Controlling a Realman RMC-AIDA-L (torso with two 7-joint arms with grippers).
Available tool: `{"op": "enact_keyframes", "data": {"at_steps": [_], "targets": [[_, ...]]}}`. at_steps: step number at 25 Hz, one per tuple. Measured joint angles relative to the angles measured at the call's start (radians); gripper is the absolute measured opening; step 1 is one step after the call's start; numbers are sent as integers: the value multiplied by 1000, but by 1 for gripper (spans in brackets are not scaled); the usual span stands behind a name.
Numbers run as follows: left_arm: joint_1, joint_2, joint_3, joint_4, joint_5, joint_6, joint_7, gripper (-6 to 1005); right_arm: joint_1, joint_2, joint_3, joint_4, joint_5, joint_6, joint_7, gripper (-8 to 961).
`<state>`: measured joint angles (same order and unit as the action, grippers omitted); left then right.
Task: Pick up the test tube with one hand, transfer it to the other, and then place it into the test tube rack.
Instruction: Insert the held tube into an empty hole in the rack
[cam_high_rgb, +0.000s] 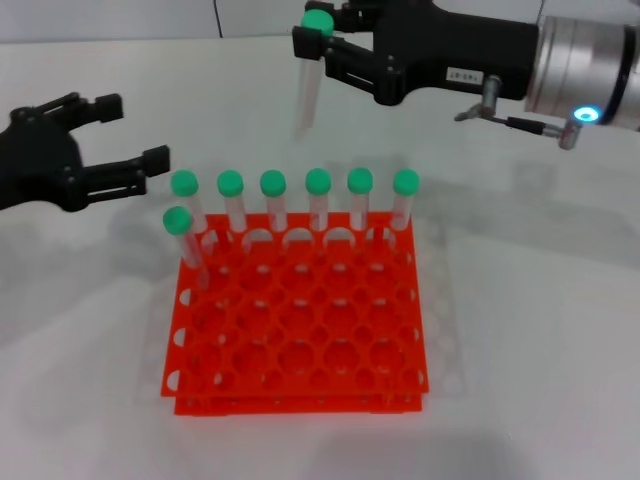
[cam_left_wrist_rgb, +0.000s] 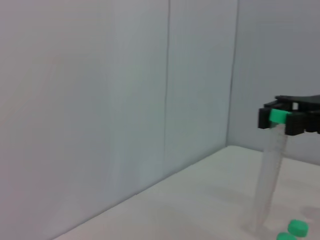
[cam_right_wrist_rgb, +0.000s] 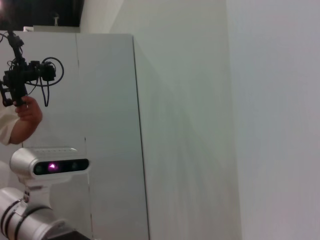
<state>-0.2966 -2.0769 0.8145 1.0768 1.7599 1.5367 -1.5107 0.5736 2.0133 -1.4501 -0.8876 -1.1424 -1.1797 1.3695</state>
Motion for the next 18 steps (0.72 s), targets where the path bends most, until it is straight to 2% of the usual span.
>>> {"op": "enact_keyframes", "data": {"at_steps": [7, 11, 13, 16, 17, 18], "targets": [[92, -3, 1, 37, -49, 31, 11, 893, -49, -4, 4, -121, -103, -7, 83, 265], [121, -3, 1, 39, -72, 46, 24, 893, -70, -12, 5, -187, -152, -30, 153, 265], [165, -4, 0, 39, -116, 98, 64, 893, -81, -15, 8, -218, -165, -52, 186, 265], [181, -4, 0, 40, -132, 122, 80, 893, -94, -19, 30, -257, -190, -89, 232, 265], [216, -5, 0, 41, -154, 181, 107, 893, -98, -19, 41, -263, -195, -105, 241, 265], [220, -5, 0, 42, -155, 194, 108, 893, -103, -18, 56, -268, -198, -125, 249, 265]]}}
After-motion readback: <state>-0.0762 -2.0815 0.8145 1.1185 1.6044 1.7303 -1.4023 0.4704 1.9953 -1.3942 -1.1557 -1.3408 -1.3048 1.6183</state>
